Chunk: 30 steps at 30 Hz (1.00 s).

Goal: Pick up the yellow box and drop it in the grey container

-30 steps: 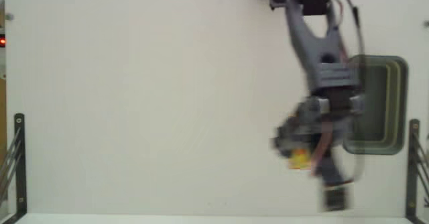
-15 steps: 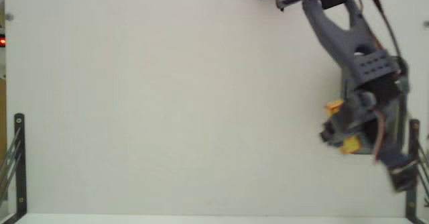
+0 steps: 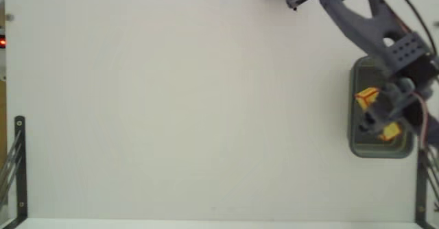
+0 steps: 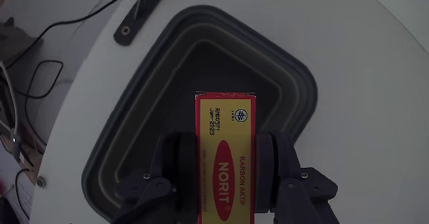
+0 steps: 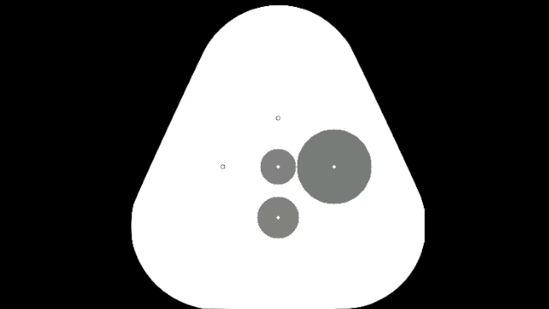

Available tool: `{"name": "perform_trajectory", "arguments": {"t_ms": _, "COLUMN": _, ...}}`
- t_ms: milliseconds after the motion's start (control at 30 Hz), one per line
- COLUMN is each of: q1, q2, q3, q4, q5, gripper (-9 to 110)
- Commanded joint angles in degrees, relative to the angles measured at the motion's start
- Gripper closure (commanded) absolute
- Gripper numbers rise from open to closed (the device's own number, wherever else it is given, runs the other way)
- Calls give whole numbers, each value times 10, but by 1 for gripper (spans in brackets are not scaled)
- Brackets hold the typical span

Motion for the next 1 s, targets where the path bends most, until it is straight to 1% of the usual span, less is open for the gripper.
{"name": "perform_trajectory", "arguments": {"t_ms": 0, "q1": -15, "q2": 55, "q3": 5, "q4": -8, "q5": 2, "gripper": 65}}
{"name": "perform_trajectory", "arguments": {"t_ms": 400, "q1": -16, "q2": 55, "q3": 5, "q4": -8, "q5": 2, "gripper": 65}}
{"name": "perform_trajectory", "arguments": {"t_ms": 433, "q1": -16, "q2": 55, "q3": 5, "q4": -8, "q5": 2, "gripper": -9}}
{"name": "perform_trajectory", "arguments": {"t_ms": 967, "q1": -16, "q2": 55, "q3": 5, "q4": -8, "q5": 2, "gripper": -9}}
